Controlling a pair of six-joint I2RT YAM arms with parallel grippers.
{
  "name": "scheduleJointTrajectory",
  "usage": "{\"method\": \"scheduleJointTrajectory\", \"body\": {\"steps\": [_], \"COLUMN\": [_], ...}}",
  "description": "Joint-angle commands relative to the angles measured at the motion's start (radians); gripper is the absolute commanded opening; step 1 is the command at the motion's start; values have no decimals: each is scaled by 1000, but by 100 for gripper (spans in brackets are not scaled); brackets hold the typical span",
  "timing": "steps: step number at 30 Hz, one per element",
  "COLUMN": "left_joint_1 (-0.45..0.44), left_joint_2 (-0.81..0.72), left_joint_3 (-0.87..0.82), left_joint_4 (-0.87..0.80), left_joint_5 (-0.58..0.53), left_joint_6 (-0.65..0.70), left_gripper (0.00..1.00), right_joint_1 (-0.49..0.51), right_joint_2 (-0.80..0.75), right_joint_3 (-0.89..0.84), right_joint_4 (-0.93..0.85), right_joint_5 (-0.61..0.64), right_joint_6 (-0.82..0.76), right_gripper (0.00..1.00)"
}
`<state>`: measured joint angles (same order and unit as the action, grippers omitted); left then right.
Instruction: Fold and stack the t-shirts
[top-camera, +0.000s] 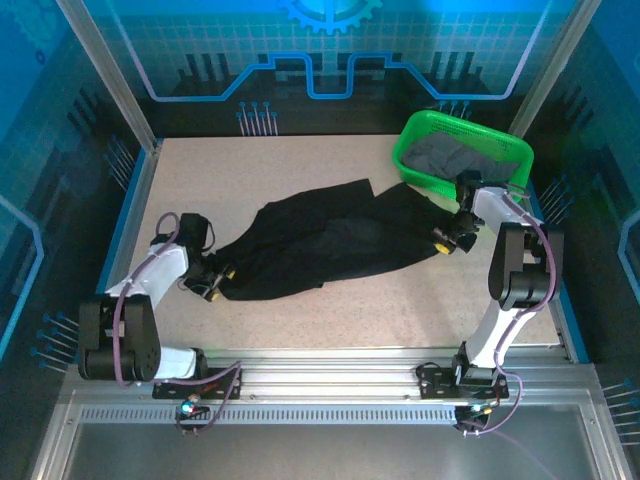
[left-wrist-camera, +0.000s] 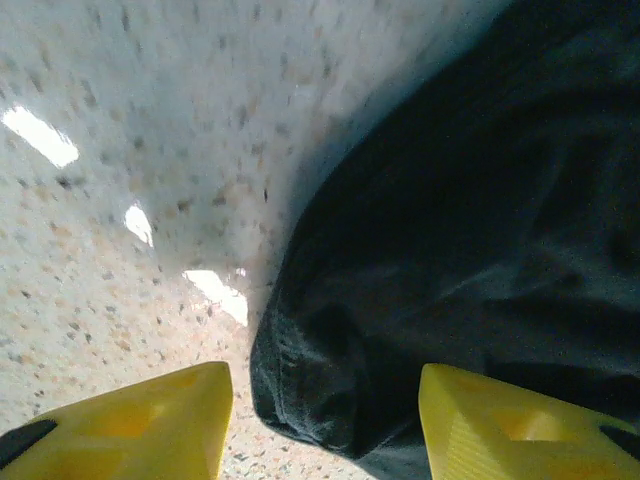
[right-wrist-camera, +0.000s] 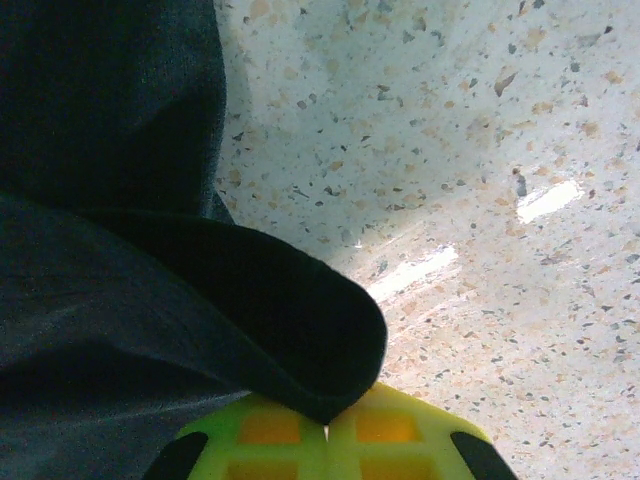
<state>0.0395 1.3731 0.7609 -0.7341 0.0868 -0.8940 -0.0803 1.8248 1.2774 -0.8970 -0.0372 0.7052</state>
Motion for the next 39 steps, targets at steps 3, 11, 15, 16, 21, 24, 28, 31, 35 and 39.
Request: {"method": "scheduleJointTrajectory", "body": {"steps": [3, 11, 15, 16, 21, 24, 28, 31, 35, 39], "left_joint_1": [-31, -41, -41, -41, -39, -34, 21, 76, 149, 184], "left_joint_2": [71, 104, 15, -7, -95, -125, -193, -297, -423, -476], "left_joint_3": [-11, 17, 65, 89, 257, 390, 519, 562, 637, 725], "left_joint_4": [22, 59, 36, 37, 73, 106, 155, 211, 223, 240], "left_joint_5": [28, 37, 21, 24, 11, -18, -46, -112, -207, -220], "left_joint_6": [-65, -74, -102, -111, -193, -233, -302, -343, -357, -367], "left_gripper": [52, 12, 0, 0, 0, 0, 0, 0, 0, 0], "right_joint_1": [-3, -1, 22, 34, 102, 110, 100, 78, 19, -3], "right_joint_2": [7, -9, -46, -58, -115, -141, -186, -266, -408, -523], "right_joint_3": [-1, -12, 21, 43, 240, 384, 551, 592, 555, 542], "right_joint_4": [-7, -3, -12, -14, -56, -72, -65, -16, 76, 193], "right_joint_5": [-18, -23, -32, -39, -47, -51, -58, -67, -93, -104], "right_joint_6": [-7, 2, -8, -15, -24, 3, 40, 79, 150, 200], "right_gripper": [0, 0, 0, 0, 0, 0, 0, 0, 0, 0]}}
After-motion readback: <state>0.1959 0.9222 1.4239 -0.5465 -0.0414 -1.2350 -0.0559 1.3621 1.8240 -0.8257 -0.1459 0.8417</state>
